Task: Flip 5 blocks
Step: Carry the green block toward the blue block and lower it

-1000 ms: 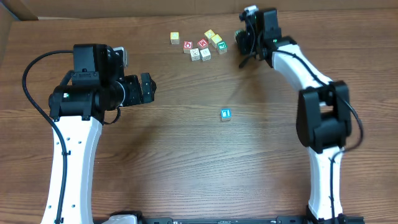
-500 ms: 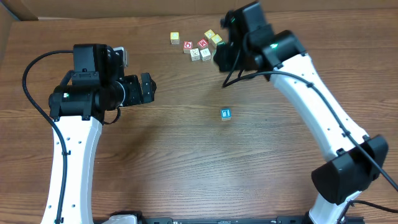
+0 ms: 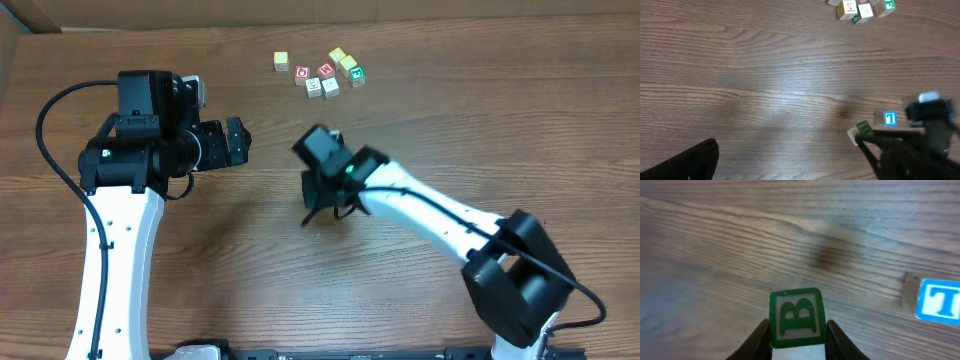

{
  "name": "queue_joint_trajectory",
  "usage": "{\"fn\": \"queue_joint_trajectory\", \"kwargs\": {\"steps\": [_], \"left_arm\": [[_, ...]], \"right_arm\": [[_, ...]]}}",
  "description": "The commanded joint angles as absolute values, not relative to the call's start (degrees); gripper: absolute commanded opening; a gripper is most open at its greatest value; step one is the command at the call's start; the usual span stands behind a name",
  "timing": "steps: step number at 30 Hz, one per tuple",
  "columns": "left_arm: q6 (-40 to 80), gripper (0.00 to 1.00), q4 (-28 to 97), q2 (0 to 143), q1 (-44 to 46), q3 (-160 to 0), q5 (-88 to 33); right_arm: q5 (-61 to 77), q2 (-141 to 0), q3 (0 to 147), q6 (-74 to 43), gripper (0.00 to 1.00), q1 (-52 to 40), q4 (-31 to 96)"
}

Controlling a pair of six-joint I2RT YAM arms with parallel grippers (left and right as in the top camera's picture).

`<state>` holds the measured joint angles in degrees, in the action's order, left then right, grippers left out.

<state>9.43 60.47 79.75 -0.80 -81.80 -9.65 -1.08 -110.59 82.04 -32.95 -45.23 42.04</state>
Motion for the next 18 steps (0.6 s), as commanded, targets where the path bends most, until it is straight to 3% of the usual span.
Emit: {"fn": "queue_joint_trajectory", "kwargs": {"steps": [1,8,11,15,18], "left_arm": [[9.0,1.00,60.4,79.9,-0.7,-82.9,-9.7],[9.0,1.00,60.4,79.9,-0.7,-82.9,-9.7],[9.0,1.00,60.4,79.9,-0.7,-82.9,-9.7],[9.0,1.00,60.4,79.9,-0.7,-82.9,-9.7],[9.0,1.00,60.4,79.9,-0.7,-82.9,-9.7]], "right_arm": [[-13.6,-110.6,77.8,-37.6,0.28,-47.5,37.8],[-15.4,-110.8,77.0,-37.8,0.29,-48.0,36.9],[-15.4,-110.8,77.0,-37.8,0.40,-48.0,36.9],[-15.4,-110.8,77.0,-37.7,0.67,-47.9,36.9],[-15.4,-110.8,77.2,-37.5,0.72,-47.9,36.9]]}}
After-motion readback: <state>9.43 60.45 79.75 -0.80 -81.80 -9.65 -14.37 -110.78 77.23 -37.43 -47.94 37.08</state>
